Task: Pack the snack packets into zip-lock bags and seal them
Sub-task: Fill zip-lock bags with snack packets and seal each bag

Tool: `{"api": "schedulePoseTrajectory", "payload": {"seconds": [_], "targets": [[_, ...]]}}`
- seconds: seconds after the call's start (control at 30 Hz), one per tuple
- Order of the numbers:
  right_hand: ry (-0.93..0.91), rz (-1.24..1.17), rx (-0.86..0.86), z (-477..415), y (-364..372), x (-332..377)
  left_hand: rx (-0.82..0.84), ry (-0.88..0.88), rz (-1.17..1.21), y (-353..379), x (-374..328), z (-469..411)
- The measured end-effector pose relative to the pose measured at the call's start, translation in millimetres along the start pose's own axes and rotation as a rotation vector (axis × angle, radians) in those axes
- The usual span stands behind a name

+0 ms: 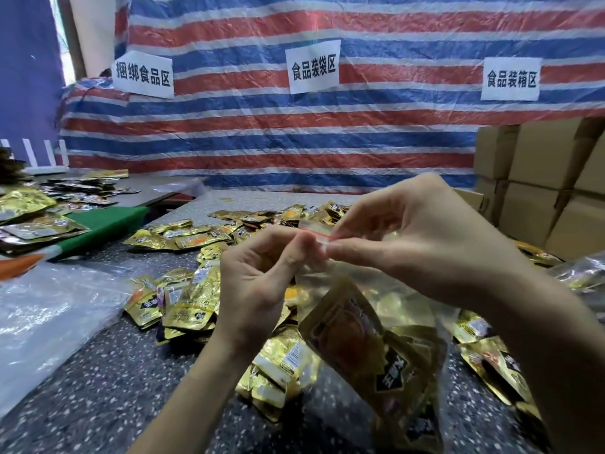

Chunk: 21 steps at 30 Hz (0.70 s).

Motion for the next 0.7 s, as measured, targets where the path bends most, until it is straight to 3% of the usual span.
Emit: {"api": "schedulePoseTrajectory", "payload": {"seconds": [0.23,0.5,0.7], "targets": [[0.088,0.015,0.047,-10.9,-0.2,1.9,-0.004,0.081,-0.106,4.0,-8.7,3.7],[0.069,0.091,0.124,-17.4,6.4,4.3,-0.106,0.089,-0.146,-1.4,-5.4,3.8],[0.115,0.001,0.13,-17.4,-1.0,-1.8,-0.113,0.115,-0.133,-0.1,-8.8,3.8]]}}
Point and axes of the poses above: each hand's wrist, its own z-axis away from the middle knuckle, its own y-axis out of the palm, x = y × z, the point moved 2 cm from there along -z, towards the middle knuckle, and after that the axes turned 6 degrees about -y, right-handed, at the moved point
